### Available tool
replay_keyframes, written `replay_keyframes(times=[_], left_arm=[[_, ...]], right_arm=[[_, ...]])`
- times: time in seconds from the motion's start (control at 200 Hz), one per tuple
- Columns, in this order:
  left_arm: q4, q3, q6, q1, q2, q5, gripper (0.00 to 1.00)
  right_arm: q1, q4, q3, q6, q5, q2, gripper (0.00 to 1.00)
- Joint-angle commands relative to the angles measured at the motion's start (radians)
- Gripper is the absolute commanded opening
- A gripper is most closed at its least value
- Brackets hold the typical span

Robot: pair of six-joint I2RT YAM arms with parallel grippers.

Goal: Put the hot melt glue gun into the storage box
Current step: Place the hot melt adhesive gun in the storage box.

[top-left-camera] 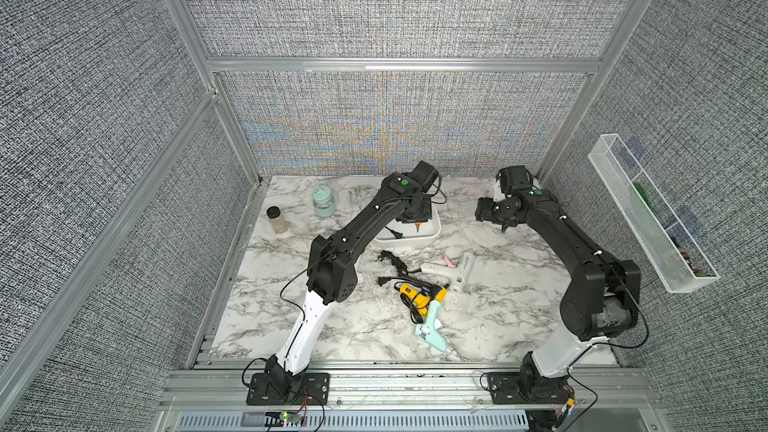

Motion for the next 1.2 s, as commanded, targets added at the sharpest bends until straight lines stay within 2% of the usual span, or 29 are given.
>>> replay_keyframes(times=[0.0, 0.15, 0.39, 0.626, 0.671, 0.986, 1.046, 1.196], left_arm=[[0.129, -0.012, -0.049, 0.020, 0.033, 0.027, 0.16], [0.139, 0.100, -0.106, 0.046, 0.160, 0.066, 0.16], [0.240, 0.170, -0.244, 0.075, 0.320, 0.178, 0.14], [0.267, 0.201, -0.304, 0.061, 0.376, 0.206, 0.17], [0.265, 0.197, -0.301, 0.056, 0.376, 0.205, 0.23], [0.222, 0.154, -0.249, 0.045, 0.329, 0.153, 0.91], [0.211, 0.156, -0.224, 0.046, 0.304, 0.138, 0.95], [0.163, 0.158, -0.115, 0.041, 0.162, 0.061, 0.94]], right_arm=[[0.000, 0.015, -0.003, -0.005, -0.011, -0.006, 0.74], [0.000, 0.014, -0.010, -0.003, -0.014, -0.004, 0.74], [-0.001, 0.012, -0.027, -0.006, -0.014, -0.014, 0.74], [0.000, 0.009, -0.031, -0.007, -0.013, -0.010, 0.74], [0.000, 0.010, -0.032, -0.007, -0.013, -0.012, 0.73], [-0.001, 0.014, -0.030, -0.001, -0.013, -0.012, 0.74], [0.000, 0.012, -0.026, -0.001, -0.013, -0.015, 0.74], [0.000, 0.005, 0.000, 0.002, -0.017, -0.021, 0.73]])
